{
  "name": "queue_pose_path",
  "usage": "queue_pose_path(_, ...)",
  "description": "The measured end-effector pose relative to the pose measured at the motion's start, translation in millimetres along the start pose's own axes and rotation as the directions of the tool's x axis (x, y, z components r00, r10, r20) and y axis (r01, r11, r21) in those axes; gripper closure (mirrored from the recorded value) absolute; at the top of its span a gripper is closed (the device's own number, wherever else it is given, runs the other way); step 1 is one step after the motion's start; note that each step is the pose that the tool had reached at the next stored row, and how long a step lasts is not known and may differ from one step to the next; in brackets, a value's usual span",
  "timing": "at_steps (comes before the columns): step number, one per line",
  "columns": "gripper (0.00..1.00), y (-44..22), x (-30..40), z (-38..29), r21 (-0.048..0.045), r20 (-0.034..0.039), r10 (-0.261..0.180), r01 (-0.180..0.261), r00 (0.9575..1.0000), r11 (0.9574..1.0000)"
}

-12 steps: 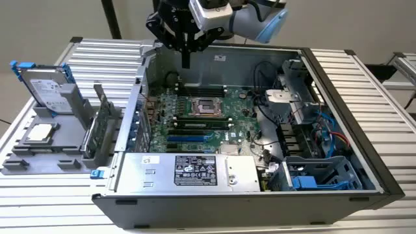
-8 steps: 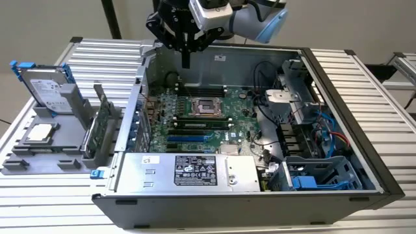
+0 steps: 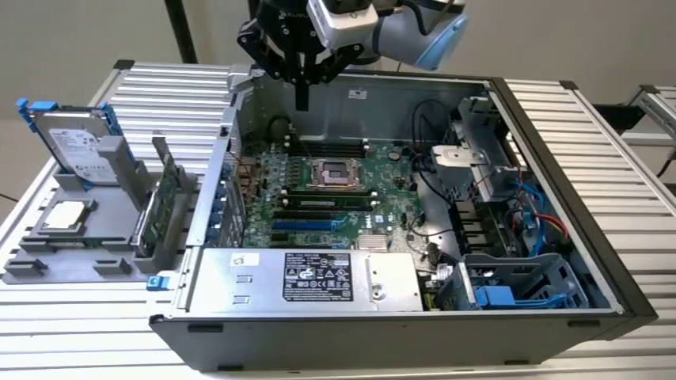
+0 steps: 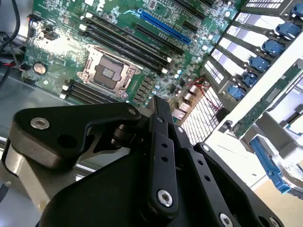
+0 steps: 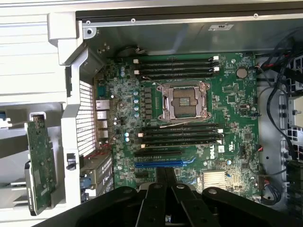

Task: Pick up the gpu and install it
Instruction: 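Reach for the gpu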

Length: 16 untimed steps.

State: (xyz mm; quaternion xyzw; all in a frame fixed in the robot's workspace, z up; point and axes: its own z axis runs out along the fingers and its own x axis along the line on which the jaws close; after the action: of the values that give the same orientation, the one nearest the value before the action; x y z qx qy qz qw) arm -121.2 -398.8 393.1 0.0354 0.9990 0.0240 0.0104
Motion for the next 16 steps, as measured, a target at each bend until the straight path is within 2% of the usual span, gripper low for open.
queue_pose_path(8,1.00,0.0,2.5,-0.4,0.0000,-0.0001,-0.003,0.003,1.0000,1.0000)
queue_pose_path(16,1.00,-0.4,7.8,-0.5,-0.0005,-0.0012,-0.024,0.024,0.9997,0.9997)
